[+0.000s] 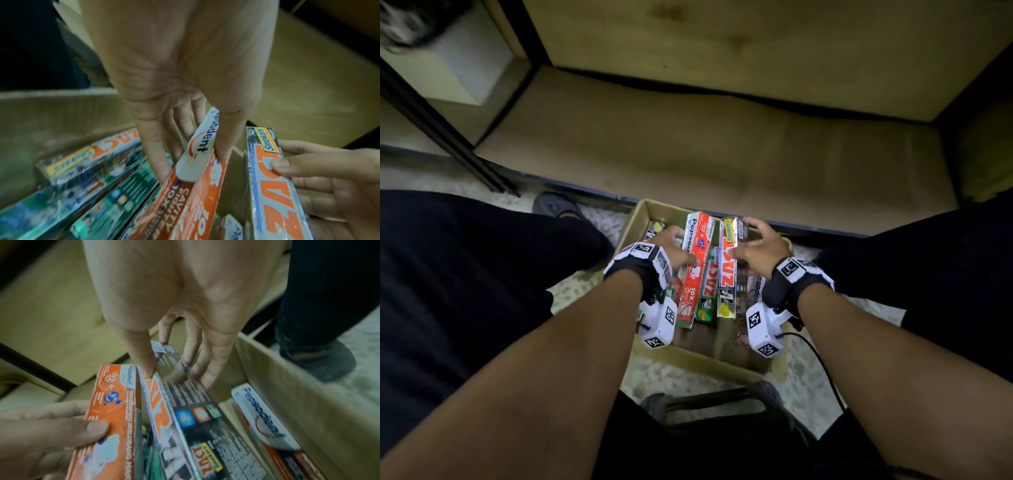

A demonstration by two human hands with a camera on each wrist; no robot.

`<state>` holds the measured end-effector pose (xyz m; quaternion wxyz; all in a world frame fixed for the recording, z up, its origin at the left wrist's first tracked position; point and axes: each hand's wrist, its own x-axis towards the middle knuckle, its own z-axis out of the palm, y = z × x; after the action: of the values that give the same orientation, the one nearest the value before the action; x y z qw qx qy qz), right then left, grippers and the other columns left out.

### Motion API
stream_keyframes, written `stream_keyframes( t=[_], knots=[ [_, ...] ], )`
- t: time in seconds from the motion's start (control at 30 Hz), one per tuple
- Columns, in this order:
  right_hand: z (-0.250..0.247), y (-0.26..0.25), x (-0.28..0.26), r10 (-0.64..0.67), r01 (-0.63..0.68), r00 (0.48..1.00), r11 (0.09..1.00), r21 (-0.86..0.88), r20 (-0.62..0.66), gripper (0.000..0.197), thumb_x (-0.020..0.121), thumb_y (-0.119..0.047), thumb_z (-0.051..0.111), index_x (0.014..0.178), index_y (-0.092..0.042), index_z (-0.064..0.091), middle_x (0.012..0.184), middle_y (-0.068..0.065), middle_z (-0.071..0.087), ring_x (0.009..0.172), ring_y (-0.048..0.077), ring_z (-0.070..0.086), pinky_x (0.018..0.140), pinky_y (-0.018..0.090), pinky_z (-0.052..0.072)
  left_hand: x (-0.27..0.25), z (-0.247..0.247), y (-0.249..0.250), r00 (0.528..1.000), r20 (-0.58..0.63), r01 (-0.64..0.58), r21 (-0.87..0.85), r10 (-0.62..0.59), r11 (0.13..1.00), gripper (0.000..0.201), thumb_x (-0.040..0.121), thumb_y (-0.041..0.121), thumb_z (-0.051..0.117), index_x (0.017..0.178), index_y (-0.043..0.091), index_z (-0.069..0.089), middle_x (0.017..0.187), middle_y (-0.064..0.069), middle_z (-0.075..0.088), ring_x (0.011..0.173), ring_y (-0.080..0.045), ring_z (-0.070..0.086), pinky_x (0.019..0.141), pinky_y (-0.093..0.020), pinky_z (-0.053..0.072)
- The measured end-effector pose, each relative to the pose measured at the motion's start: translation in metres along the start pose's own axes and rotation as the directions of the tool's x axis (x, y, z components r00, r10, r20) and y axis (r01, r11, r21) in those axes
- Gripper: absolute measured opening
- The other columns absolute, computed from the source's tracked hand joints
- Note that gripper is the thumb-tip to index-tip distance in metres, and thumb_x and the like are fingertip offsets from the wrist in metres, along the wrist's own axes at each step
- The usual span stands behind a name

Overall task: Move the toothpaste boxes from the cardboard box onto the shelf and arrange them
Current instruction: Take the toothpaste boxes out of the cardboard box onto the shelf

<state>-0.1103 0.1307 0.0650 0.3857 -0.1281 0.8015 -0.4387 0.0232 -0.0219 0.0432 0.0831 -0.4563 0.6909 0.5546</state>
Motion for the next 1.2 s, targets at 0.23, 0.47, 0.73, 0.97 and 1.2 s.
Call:
stream_keyframes(
  t=[0.23, 0.47, 0.73, 0.97, 1.2],
  knots=[
    [-0.021, -0.041, -0.037, -0.118, 0.119, 0.993, 0.993, 0.016, -0.012, 0.071, 0.075, -0.003, 0.08, 0.131, -0.036, 0.054, 0.096, 0.003, 0.075, 0.078, 0.016, 0.075, 0.066, 0.033, 0.063, -0.058, -0.015, 0.045, 0.99, -0.008, -0.137, 0.018, 0.137, 0.99, 0.044, 0.077, 0.009, 0.079, 0.113, 0.017, 0.054, 0.101, -0.005, 0.071, 0.081, -0.024, 0.073, 0.068, -0.049, 0.061],
    [-0.047, -0.092, -0.084, -0.254, 0.256, 0.965, 0.966, 0.038, -0.06, 0.072, 0.072, -0.005, 0.081, 0.132, -0.037, 0.055, 0.088, 0.003, 0.077, 0.07, 0.016, 0.074, 0.06, 0.037, 0.061, -0.117, -0.038, 0.09, 0.943, -0.117, -0.306, 0.069, 0.313, 0.949, 0.044, 0.075, 0.015, 0.081, 0.11, 0.02, 0.055, 0.1, -0.003, 0.07, 0.079, -0.023, 0.073, 0.067, -0.048, 0.061],
    [-0.087, -0.163, -0.151, -0.382, 0.387, 0.921, 0.92, 0.062, -0.079, 0.065, 0.08, -0.001, 0.076, 0.133, -0.03, 0.053, 0.09, 0.004, 0.073, 0.064, 0.016, 0.065, 0.053, 0.032, 0.061, -0.179, -0.068, 0.149, 0.846, -0.181, -0.49, 0.105, 0.501, 0.866, 0.054, 0.079, 0.018, 0.079, 0.124, 0.018, 0.048, 0.102, -0.002, 0.068, 0.076, -0.019, 0.071, 0.055, -0.034, 0.058],
    [-0.124, -0.227, -0.178, -0.505, 0.518, 0.848, 0.854, 0.051, -0.159, 0.066, 0.08, -0.004, 0.076, 0.136, -0.031, 0.054, 0.087, 0.009, 0.074, 0.055, 0.014, 0.065, 0.064, 0.047, 0.062, -0.22, -0.094, 0.214, 0.759, -0.223, -0.591, 0.158, 0.612, 0.791, 0.056, 0.079, 0.02, 0.079, 0.124, 0.023, 0.046, 0.101, -0.001, 0.067, 0.081, -0.021, 0.071, 0.064, -0.041, 0.061],
    [-0.152, -0.295, -0.19, -0.605, 0.614, 0.765, 0.789, -0.03, -0.221, 0.073, 0.069, -0.015, 0.083, 0.131, -0.042, 0.055, 0.115, 0.006, 0.068, 0.066, 0.018, 0.07, 0.063, 0.049, 0.062, -0.24, -0.113, 0.273, 0.591, -0.351, -0.674, 0.281, 0.727, 0.683, 0.063, 0.067, 0.045, 0.075, 0.123, 0.035, 0.048, 0.1, -0.002, 0.068, 0.087, -0.023, 0.071, 0.075, -0.044, 0.06]
  ],
)
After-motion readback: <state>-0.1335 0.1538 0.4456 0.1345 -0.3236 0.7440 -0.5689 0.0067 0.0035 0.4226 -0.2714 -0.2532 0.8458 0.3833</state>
